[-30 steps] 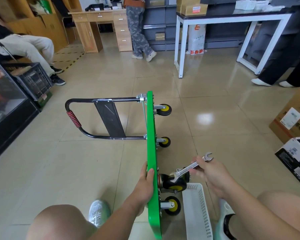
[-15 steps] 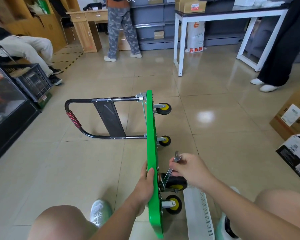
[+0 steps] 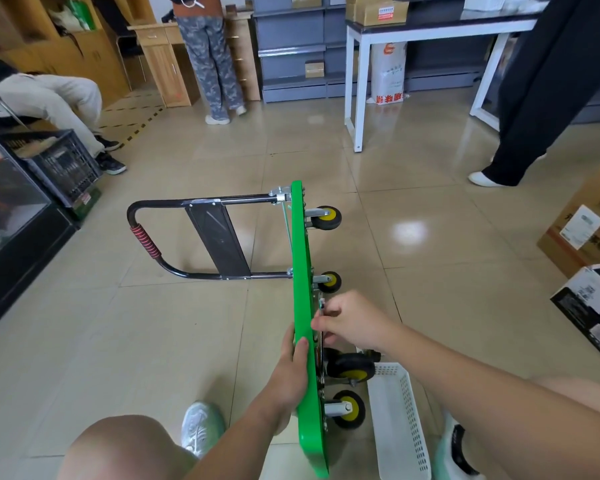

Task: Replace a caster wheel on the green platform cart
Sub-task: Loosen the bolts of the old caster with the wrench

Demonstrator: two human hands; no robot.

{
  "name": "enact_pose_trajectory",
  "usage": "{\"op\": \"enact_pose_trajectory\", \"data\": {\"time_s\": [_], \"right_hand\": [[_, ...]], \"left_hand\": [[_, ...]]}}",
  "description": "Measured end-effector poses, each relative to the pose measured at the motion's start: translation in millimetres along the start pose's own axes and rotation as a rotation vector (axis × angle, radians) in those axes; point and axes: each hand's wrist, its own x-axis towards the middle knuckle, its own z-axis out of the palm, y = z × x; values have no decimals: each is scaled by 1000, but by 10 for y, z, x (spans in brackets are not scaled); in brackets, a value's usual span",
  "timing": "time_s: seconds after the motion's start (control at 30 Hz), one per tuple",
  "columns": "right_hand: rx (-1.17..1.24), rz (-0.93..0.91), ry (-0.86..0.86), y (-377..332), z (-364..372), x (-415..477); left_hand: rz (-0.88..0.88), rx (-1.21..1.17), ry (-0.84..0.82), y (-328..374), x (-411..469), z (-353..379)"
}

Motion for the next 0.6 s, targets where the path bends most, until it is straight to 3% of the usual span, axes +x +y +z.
{"op": "enact_pose_trajectory", "data": {"time_s": [0.17,0.6], "right_hand": [[-85,11,39,-10,104,92],[-31,14,51,-6,226,74]], "left_hand": [[0,13,5,14,0,-6],[-6,21,-7,31,-26,-27]]}}
